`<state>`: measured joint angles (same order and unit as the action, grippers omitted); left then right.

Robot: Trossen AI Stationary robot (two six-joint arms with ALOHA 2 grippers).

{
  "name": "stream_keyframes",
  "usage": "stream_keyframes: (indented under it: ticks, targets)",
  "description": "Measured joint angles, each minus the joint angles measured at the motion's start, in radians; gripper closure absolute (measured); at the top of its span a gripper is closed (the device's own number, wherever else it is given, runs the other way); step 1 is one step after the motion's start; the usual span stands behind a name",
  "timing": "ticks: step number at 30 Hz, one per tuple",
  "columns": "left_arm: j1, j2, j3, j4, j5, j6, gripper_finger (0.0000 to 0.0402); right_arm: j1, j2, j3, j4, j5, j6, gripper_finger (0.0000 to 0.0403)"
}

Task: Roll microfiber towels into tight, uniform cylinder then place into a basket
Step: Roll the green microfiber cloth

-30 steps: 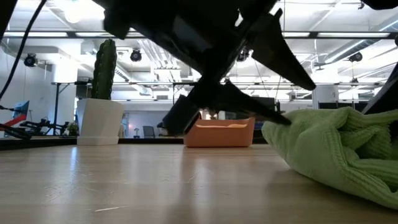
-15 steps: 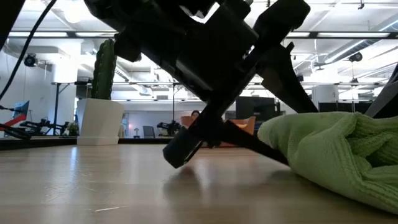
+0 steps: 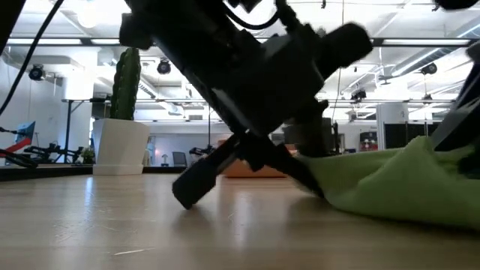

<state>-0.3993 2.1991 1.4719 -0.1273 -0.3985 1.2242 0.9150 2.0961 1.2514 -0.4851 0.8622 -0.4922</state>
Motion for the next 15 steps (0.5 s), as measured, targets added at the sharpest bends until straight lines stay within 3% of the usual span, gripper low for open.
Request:
stream_keyframes:
  ticks: [4,10,15]
  targets:
    - [-0.005,0.001,0.049,-0.149,-0.054,-0.196,0.0397,-0.002,-0.032,-0.005,-0.151,0.036,0.099,0.0391]
    - [-0.006,0.008,0.073,-0.314,-0.287,-0.53,0.0398,0.005,-0.112,-0.013,-0.288,0.045,0.334,0.0361]
    - [-0.002,0.004,0.088,-0.399,-0.32,-0.87,0.0399,0.008,-0.165,-0.03,-0.369,0.038,0.55,0.0328]
